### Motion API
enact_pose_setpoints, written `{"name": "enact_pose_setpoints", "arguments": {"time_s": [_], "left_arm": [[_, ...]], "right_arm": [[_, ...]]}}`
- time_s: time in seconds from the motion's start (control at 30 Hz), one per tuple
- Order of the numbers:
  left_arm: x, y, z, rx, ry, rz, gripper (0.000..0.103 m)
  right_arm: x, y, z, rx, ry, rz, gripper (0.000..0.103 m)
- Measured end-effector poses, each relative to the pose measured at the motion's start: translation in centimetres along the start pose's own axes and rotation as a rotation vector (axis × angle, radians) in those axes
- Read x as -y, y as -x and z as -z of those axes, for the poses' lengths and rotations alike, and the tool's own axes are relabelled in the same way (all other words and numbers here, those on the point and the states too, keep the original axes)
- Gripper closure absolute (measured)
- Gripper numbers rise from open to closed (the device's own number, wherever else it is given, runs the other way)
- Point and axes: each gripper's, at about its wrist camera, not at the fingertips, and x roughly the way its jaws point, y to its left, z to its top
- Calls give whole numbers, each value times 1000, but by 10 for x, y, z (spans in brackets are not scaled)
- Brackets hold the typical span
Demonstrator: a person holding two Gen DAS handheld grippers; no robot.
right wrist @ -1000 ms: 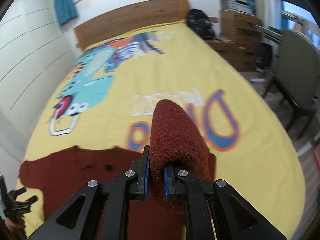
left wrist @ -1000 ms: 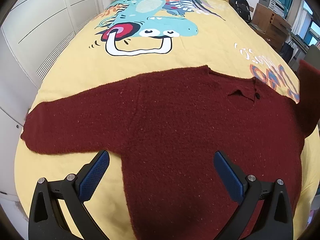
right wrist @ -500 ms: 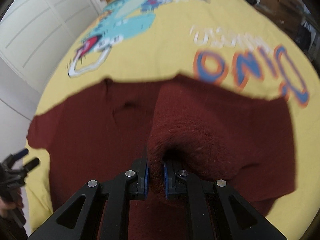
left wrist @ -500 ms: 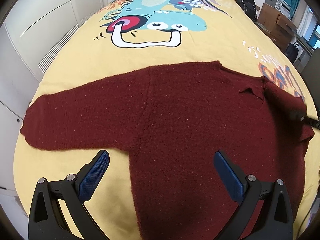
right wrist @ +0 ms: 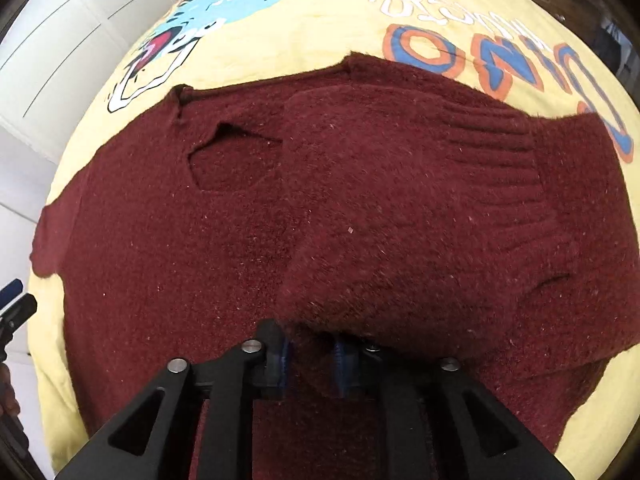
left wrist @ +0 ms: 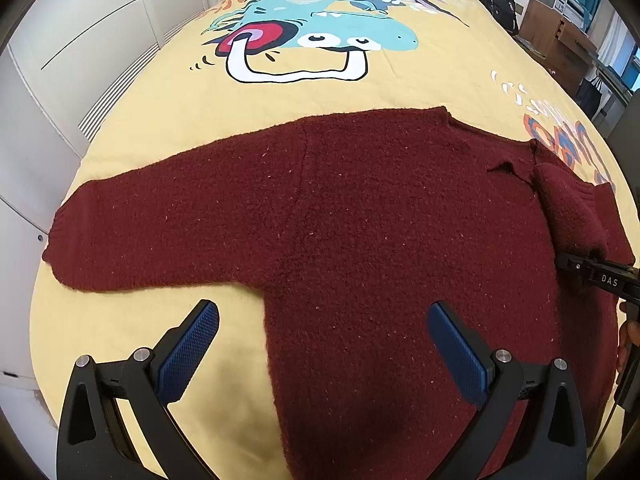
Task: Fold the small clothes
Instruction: 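Fold the held sleeve across the sweater chest and open the right tool, then move the left tool to the cuff of the other sleeve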
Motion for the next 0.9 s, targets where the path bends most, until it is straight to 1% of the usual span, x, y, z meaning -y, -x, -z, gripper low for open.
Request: {"name": "enact_pose_setpoints", "arguments": {"time_s": [0.03, 0.07, 0.1, 0.13, 0.17, 0.23, 0.3, 0.33, 0.37, 0.43, 0.47, 0.53, 0.6, 0.77, 0.83, 0.9], "left_arm": [[1, 0, 0, 0, -2, -2, 1], [1, 1, 0, -1, -5, -6, 1], [2, 1, 0, -1, -8, -7, 1], [2, 1, 0, -2, -10, -8, 1], [3, 1, 0, -3, -12, -8, 1], [4, 2, 0, -4, -18, -3, 1], [6, 2, 0, -6, -29, -3, 1], [8, 2, 0, -5, -38, -1, 1], [11, 3, 0, -3, -47, 1, 1], [17, 2, 0, 1, -64, 7, 1], [23, 1, 0, 5, -82, 16, 1], [37, -3, -1, 6, -125, 44, 1], [60, -11, -4, -6, -187, 55, 1], [129, -13, -15, 18, -340, 135, 1], [164, -13, -20, 44, -413, 174, 1], [193, -19, -26, 48, -468, 188, 1]], "right_arm": [[-2, 3, 0, 1, 5, 7, 75], [-4, 5, 0, -2, 15, 14, 60], [-6, 8, 0, -1, 26, 21, 48], [-8, 14, 1, 1, 39, 30, 25], [-8, 16, 3, 2, 46, 35, 17], [-4, 28, 10, 14, 65, 54, 16], [4, 36, 19, 15, 71, 58, 11], [10, 39, 25, 12, 71, 58, 4], [17, 41, 32, 1, 68, 59, 0], [39, 48, 47, -13, 18, 23, 0], [47, 51, 53, -10, -16, 25, 0], [64, 56, 64, -11, -55, 68, 0], [84, 62, 74, -9, -89, 123, 0], [122, 72, 86, 14, -183, 174, 0], [130, 75, 87, 22, -204, 181, 0], [139, 77, 90, 32, -230, 164, 0]]}}
